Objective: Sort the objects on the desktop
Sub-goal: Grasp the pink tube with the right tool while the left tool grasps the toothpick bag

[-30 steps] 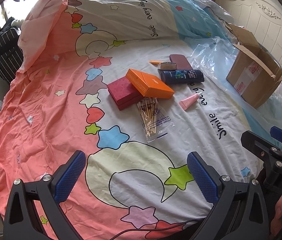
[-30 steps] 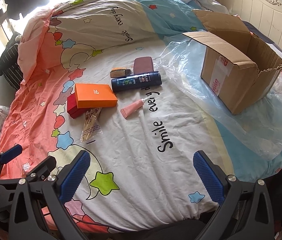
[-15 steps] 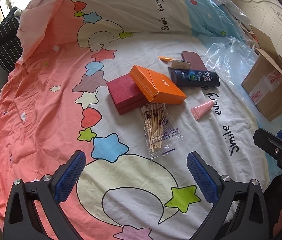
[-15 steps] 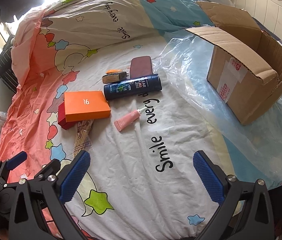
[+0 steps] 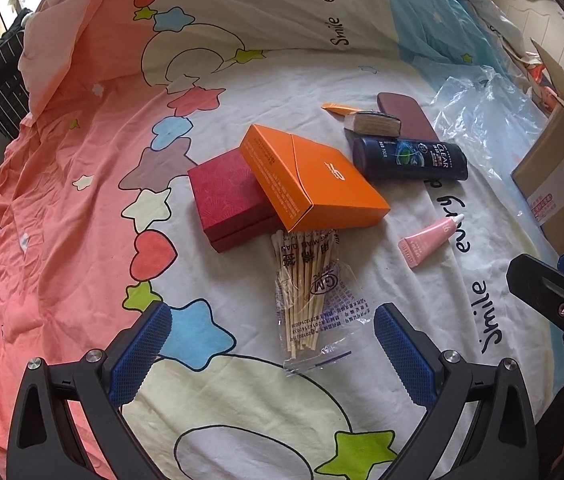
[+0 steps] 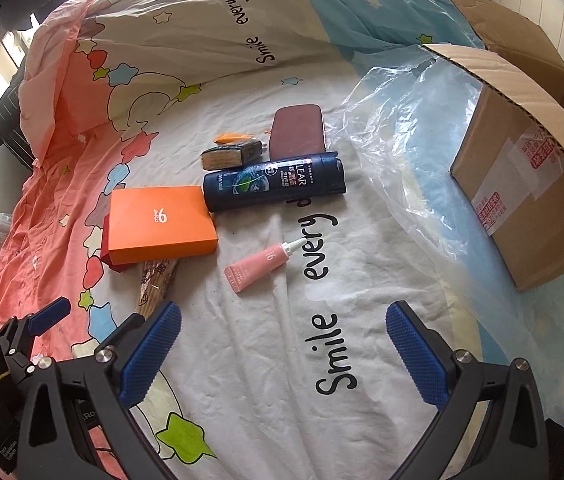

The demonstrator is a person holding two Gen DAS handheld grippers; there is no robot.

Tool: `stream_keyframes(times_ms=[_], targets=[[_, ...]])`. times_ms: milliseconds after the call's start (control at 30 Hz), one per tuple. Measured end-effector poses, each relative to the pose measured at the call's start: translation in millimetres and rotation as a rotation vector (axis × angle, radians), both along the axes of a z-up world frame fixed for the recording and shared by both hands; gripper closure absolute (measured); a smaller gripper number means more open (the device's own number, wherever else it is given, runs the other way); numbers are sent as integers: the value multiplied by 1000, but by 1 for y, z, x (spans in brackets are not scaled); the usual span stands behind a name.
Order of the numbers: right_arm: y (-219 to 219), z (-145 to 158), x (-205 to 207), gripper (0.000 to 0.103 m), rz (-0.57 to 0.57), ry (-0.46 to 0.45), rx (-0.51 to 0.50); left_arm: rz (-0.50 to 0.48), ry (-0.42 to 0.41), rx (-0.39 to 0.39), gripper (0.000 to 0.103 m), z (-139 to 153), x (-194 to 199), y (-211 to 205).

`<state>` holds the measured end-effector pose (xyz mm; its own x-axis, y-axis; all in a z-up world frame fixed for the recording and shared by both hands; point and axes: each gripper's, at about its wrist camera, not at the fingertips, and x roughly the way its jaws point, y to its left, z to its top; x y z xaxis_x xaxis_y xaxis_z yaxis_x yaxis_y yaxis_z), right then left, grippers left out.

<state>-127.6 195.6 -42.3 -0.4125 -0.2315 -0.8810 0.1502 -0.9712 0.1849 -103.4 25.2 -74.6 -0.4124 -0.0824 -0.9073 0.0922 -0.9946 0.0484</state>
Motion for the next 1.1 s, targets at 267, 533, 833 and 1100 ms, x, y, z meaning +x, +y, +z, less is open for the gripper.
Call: stream_keyframes(times_ms=[267, 533, 833, 1100], targets=[[-5, -12, -17, 0, 31, -12, 15, 9, -14, -3, 0, -15, -13, 1], [-13, -26, -32, 1, 64, -29, 22, 21, -19, 7, 0, -23, -24, -4], [-10, -38, -44, 6, 54, -57, 1, 11, -16, 17, 0, -27, -30, -5], [-19, -46, -56, 8, 60, -56, 22, -34, -41, 31, 24, -35, -33, 4]])
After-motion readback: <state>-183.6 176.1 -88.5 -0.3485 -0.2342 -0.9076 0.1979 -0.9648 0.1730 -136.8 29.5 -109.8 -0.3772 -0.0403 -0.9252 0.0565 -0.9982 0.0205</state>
